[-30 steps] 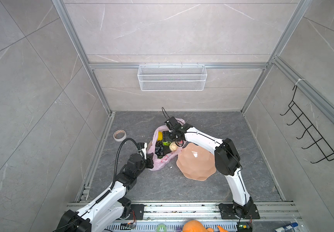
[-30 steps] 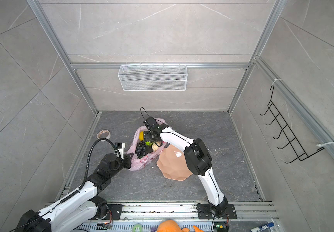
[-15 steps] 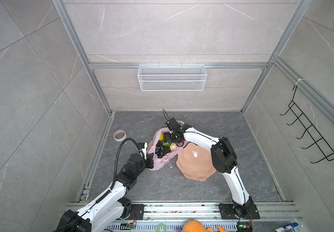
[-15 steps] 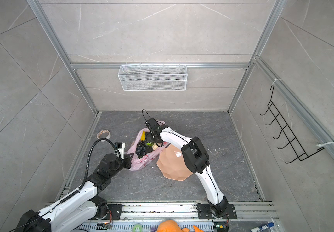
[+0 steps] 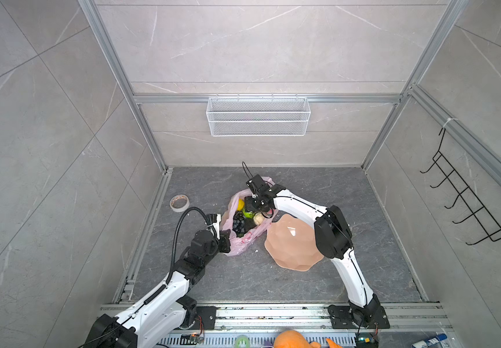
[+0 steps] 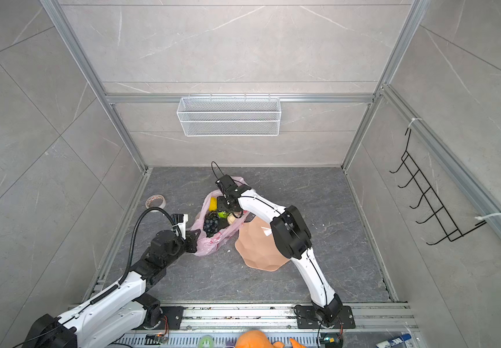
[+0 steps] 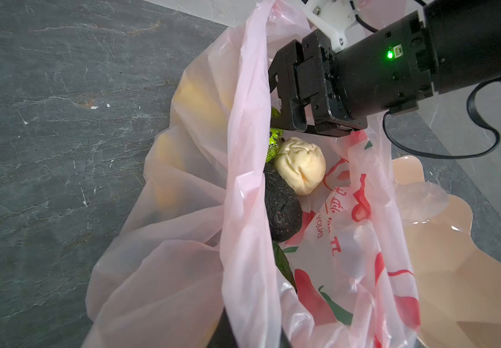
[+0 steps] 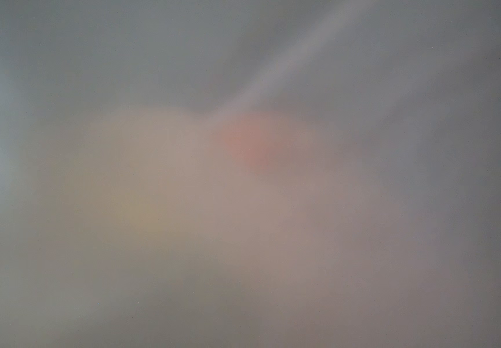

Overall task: Take the fake fruits out of the plastic bag
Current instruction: 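Lower the right gripper into the bag and grasp the green custard apple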

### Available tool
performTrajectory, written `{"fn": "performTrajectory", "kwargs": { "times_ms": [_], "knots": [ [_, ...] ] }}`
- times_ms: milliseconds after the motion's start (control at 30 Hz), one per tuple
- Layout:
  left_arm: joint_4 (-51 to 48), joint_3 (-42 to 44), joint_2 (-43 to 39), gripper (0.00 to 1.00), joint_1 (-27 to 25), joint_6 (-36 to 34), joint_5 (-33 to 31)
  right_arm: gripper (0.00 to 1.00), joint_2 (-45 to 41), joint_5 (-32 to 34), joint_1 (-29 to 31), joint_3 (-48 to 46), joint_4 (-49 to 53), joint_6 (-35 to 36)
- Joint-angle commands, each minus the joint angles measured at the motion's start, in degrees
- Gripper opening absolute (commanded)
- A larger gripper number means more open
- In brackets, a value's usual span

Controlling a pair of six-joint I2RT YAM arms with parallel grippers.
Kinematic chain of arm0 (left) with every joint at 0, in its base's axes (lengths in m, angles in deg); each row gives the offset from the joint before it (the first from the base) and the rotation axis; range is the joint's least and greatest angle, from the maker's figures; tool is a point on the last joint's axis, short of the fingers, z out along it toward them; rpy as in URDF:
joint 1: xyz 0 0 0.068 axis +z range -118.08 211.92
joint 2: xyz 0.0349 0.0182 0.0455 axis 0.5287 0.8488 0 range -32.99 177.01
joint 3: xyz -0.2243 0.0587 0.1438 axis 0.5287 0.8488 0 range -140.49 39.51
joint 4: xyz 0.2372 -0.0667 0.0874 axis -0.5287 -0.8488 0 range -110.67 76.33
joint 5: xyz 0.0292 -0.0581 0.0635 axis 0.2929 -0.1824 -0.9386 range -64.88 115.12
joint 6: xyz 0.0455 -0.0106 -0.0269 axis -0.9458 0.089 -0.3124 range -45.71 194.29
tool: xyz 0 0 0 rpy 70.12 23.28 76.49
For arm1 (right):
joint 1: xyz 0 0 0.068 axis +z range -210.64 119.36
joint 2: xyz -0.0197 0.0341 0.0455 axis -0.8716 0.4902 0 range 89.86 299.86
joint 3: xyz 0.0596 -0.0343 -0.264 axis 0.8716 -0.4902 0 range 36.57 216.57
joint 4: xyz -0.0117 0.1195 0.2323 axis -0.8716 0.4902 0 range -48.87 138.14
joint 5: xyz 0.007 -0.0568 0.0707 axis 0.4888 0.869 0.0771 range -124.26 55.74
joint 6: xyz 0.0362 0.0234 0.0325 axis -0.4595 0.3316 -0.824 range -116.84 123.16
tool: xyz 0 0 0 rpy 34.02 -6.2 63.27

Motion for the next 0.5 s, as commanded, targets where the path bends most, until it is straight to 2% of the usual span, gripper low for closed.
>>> {"fn": "performTrajectory", "kwargs": {
  "times_ms": [0, 200, 467],
  "knots": [
    [2.1, -0.5, 0.2, 0.03, -0.3, -1.3, 0.4, 0.63, -1.6, 0.7, 1.3, 1.1, 1.9, 1.8],
    [2.1, -0.5, 0.1, 0.03, -0.3, -1.4, 0.3, 0.73, 0.8, 0.5, 1.5, 3.3, 2.9, 2.0],
    [1.8, -0.5, -0.1, 0.03, -0.3, -1.5, 0.1, 0.78, 6.4, 0.4, 1.7, 7.9, 6.1, 2.4]
  ]
}}
